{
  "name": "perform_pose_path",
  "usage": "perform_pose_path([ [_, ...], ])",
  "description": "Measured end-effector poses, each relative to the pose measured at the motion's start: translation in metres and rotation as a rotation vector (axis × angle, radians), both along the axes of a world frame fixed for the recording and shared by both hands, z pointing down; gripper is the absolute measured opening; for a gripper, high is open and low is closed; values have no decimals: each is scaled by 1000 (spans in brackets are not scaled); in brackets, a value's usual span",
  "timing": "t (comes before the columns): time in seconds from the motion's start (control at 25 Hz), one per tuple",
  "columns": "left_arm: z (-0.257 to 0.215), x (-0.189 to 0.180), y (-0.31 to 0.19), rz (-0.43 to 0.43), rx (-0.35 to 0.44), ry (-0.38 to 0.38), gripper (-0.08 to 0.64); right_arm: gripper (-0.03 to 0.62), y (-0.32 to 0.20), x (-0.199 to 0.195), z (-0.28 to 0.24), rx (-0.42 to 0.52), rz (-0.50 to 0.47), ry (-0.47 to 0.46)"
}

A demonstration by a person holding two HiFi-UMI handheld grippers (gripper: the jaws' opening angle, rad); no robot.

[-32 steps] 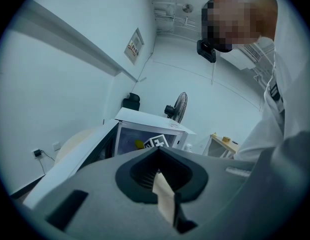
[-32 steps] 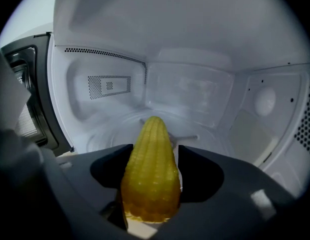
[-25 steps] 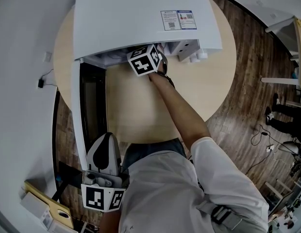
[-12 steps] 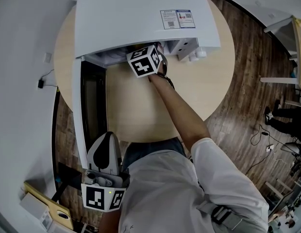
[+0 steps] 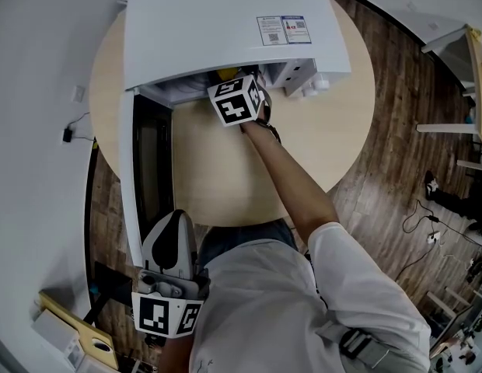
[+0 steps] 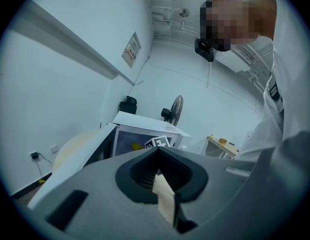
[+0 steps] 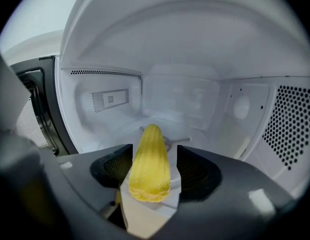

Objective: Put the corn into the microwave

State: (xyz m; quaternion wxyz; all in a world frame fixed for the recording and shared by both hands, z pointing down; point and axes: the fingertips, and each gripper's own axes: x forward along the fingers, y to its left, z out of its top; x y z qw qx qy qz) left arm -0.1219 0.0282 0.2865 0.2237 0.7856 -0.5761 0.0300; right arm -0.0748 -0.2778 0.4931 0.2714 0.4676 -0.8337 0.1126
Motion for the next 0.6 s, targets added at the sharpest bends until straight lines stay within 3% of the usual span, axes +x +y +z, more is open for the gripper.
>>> perform_pose_path([
  [0.6, -5, 7, 7, 40, 24, 11, -9, 243, 16, 14, -17, -17, 22, -48],
])
